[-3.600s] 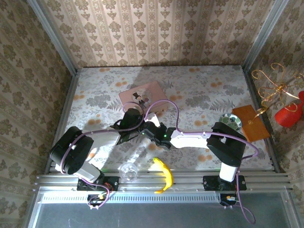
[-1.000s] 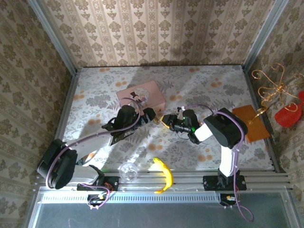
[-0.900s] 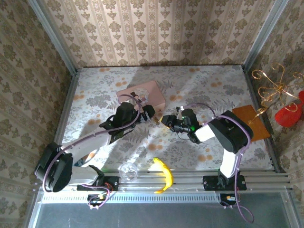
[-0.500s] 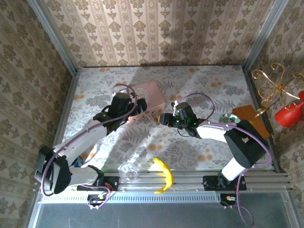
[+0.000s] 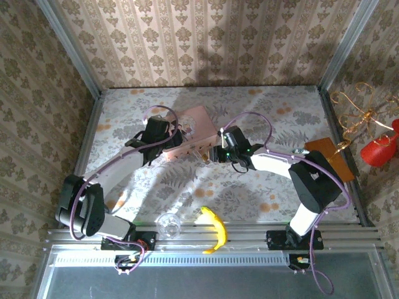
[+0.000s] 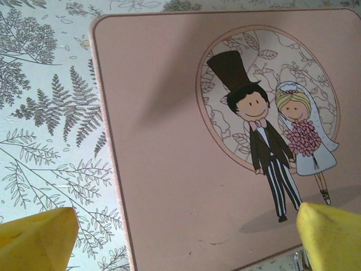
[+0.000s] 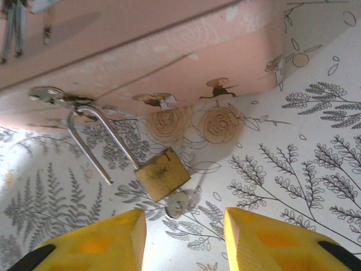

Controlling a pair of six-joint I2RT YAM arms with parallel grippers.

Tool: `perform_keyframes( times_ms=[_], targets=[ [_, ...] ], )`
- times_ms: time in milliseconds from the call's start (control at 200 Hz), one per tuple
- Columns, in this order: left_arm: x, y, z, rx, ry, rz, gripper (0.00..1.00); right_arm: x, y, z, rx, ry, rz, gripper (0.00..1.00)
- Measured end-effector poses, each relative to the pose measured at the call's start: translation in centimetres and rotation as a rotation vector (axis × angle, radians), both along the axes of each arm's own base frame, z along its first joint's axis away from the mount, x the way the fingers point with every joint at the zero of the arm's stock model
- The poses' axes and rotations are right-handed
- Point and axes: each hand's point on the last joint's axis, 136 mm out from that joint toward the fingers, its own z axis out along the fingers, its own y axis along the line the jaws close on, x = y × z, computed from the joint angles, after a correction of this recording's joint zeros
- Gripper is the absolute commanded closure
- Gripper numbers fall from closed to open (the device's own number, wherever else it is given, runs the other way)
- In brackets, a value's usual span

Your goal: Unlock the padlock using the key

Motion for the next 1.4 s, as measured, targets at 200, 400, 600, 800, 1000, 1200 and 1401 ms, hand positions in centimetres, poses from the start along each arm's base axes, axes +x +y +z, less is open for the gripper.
perform_keyframes(
  times_ms=[200,400,600,800,1000,1200,1401],
  targets=[
    [0.9,0.2,-0.8,-0.011,0.004,0.010,0.00,-0.5,0.2,-0.8,-0.037,0.011,0.029,0.62],
    [1.2,-0.5,-2.1,-0.024,0.027,-0.010,0.00,0.2,1.4,-1.0,-0.054,-0.004,0.064,0.62],
    [1.3,-1.1,-2.4,-0.046,0.032,-0.025,0.00,1.7,3.0,-1.2,-0.069,-0.026,0.100,0.61],
    [1.4,-1.6,-2.8,-0.056,0.034,-0.031,0.00,2.8,4.3,-0.9,-0.077,-0.043,0.129,0.61],
    [1.3,-2.2,-4.5,-0.046,0.070,-0.036,0.00,3.8,5.2,-0.6,-0.078,-0.051,0.138,0.60],
    [1.1,-3.2,-4.5,-0.058,0.064,-0.056,0.00,4.6,5.5,-0.9,-0.087,-0.040,0.135,0.60],
    [1.0,-3.4,-4.5,-0.068,0.067,-0.060,0.00,4.9,5.2,-0.8,-0.080,-0.029,0.132,0.64]
  ],
)
